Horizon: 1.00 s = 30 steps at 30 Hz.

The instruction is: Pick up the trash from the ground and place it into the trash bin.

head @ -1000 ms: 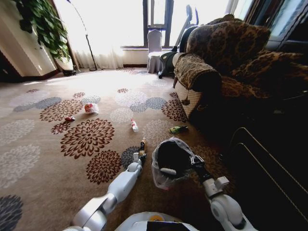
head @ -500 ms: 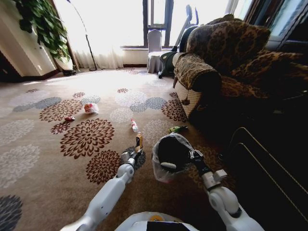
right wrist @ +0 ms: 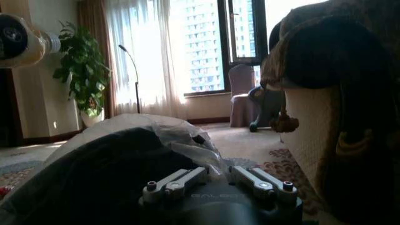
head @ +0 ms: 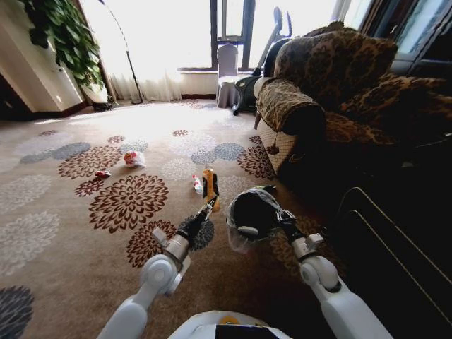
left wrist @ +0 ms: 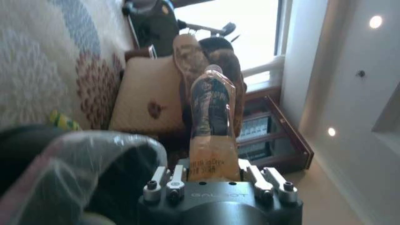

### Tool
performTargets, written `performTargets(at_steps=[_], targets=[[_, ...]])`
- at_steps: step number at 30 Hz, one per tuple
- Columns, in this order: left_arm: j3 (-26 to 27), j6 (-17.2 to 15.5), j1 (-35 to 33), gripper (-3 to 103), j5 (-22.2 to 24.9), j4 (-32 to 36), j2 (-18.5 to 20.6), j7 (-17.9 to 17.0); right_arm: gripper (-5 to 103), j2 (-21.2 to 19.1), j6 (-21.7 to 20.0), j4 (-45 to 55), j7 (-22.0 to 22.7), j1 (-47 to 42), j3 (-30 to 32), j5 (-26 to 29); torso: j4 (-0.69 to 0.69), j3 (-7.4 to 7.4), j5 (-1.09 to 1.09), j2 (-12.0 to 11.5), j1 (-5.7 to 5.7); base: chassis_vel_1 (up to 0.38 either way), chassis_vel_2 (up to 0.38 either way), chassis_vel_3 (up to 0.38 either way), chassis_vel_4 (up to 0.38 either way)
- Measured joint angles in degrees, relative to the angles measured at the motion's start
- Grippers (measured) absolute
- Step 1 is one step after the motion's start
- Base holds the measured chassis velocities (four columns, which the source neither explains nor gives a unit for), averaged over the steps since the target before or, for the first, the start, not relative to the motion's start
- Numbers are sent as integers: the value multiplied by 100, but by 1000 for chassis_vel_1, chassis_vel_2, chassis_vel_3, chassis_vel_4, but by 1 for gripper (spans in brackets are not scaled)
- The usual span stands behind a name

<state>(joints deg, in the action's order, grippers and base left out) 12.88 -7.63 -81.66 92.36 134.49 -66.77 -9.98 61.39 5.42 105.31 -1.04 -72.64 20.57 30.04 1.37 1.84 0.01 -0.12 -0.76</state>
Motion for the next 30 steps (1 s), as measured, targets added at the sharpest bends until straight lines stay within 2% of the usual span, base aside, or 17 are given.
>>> performTargets(at_steps=[1, 2, 5, 6, 7, 10, 14, 18, 20, 24, 27, 30], targets=[[0, 0, 0, 41, 0, 0, 0, 0, 0, 0, 0, 0, 0, 0, 0, 0, 0, 0, 0, 0, 0, 0, 0, 0, 0], [-245, -107, -230, 41, 118, 190, -15, -152, 0, 4, 1, -33, 0, 35, -5, -5, 1, 0, 0, 0, 0, 0, 0, 0, 0], [-722, -239, -490, 41, -11, 279, 66, -170, 0, 15, 5, -42, 0, 29, -7, -23, 2, 0, 0, 0, 0, 0, 0, 0, 0], [-722, -239, -490, 41, -11, 279, 66, -170, 0, 15, 5, -42, 0, 29, -7, -23, 2, 0, 0, 0, 0, 0, 0, 0, 0], [-980, -300, -502, 41, -24, 204, 16, -238, 0, 38, 18, -19, 0, -22, 0, -45, 0, 0, 1, 0, 0, 0, 0, 0, 0], [-1250, -313, -359, 41, 96, -107, -245, -518, 0, 57, 26, 82, -1, -153, 25, -109, 0, 1, -1, 0, 0, 0, 0, 0, 0], [-1515, -267, -342, 41, -22, -432, -380, -631, 0, 47, 27, 209, 0, -270, 76, -137, 0, 1, 1, 0, 0, 0, 0, 0, 0], [-1615, -105, -229, 41, -68, -724, -574, -693, 0, 15, 28, 312, 0, -322, 123, -136, 1, 0, -1, 0, 0, 0, 0, 0, 0], [-1598, 64, -119, 41, 64, -883, -790, -718, 0, -1, 27, 344, 1, -354, 135, -135, 1, 1, 0, 0, 0, 0, 0, 0, 0], [-1597, 176, -64, 41, 120, -968, -918, -742, 0, 1, 27, 348, 1, -369, 134, -141, 1, 1, 0, 0, 0, 0, 0, 0, 0], [-1608, 321, -1, 40, 220, -1101, -1052, -604, 0, 32, 28, 333, 1, -382, 117, -165, 1, 1, 0, 0, 0, 0, 0, 0, 0], [-1601, 378, 26, 51, 317, -1118, -1078, -433, 0, 43, 28, 318, 0, -395, 113, -174, 2, 1, -1, 0, 0, 0, 0, 0, 0]])
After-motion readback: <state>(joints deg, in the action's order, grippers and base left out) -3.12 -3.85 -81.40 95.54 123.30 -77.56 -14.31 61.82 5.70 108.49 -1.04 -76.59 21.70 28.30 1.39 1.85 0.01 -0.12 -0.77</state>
